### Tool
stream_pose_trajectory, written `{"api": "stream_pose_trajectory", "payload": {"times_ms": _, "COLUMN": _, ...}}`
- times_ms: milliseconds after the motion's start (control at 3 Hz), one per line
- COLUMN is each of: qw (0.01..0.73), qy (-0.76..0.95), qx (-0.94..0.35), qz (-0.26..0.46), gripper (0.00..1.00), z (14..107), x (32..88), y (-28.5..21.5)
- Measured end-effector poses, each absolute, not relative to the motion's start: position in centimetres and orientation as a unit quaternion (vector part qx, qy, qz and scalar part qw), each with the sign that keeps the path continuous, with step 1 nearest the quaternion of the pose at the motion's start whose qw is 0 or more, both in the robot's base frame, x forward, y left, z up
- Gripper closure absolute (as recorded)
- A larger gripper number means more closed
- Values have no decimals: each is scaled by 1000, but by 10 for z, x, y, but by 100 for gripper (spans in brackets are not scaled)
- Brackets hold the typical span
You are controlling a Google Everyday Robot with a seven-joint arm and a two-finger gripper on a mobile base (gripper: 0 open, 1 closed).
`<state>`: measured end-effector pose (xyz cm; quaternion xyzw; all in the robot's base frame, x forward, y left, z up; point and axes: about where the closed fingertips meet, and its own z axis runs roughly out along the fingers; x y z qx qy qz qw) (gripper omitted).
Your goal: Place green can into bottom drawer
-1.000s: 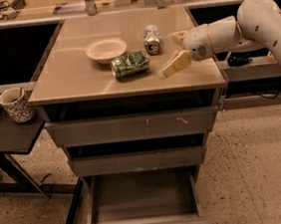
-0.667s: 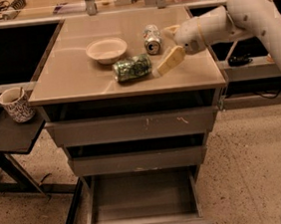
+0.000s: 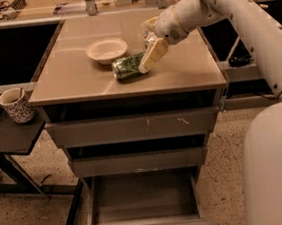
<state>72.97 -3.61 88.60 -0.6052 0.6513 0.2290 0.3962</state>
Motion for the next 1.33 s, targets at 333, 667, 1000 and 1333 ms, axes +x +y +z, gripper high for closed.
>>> {"api": "stream_pose_trajectory", "payload": {"times_ms": 333, "qw": 395, "qy": 654, "qx": -593, "qz": 256, "gripper": 0, "z": 867, "x": 723, "y": -27}}
{"api": "stream_pose_trajectory", "payload": {"times_ms": 667, "qw": 407, "qy": 639, "qx": -585, "qz": 291, "gripper": 0, "z": 857, "x": 721, "y": -1}}
{"api": "stream_pose_trajectory", "payload": {"times_ms": 1000, "qw": 408, "qy": 637, "qx": -584, "qz": 293, "gripper": 0, "z": 858, "x": 721, "y": 1}}
{"api": "stream_pose_trajectory", "payload": {"times_ms": 1333, "qw": 408, "qy": 637, "qx": -584, "qz": 293, "gripper": 19, "z": 858, "x": 721, "y": 1}}
